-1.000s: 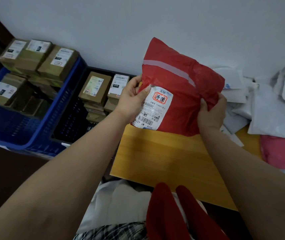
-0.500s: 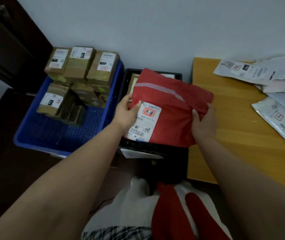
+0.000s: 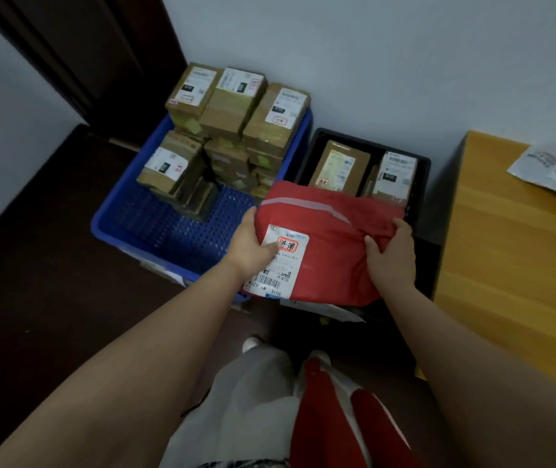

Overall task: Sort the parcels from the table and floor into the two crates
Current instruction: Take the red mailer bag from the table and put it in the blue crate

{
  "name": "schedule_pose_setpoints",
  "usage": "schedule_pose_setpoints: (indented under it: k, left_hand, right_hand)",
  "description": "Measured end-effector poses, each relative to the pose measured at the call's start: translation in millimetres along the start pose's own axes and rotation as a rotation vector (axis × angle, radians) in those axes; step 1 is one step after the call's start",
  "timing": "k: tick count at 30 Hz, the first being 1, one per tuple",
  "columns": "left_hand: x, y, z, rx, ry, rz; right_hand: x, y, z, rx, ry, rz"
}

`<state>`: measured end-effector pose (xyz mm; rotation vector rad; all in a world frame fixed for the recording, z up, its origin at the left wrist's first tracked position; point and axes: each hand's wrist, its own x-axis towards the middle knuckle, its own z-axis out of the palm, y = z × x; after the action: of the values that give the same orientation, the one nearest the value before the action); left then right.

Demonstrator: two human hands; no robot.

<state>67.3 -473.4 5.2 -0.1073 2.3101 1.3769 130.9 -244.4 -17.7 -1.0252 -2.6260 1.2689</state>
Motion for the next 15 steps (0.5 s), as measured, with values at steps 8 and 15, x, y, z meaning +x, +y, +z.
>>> schedule_pose_setpoints:
  k: [8,15]
  left_hand:
    - [43.6,-27.8,-67.2,0.018,-0.084,-0.038]
    - [102.6,-94.2,-199.0,0.235,-0.255,-0.128]
  right_hand:
    - [5.4,-61.6,54.3,-0.059,0.007,-0.057]
    - [-23.8,-145.5,185.6,-0.075,-0.09,-0.06]
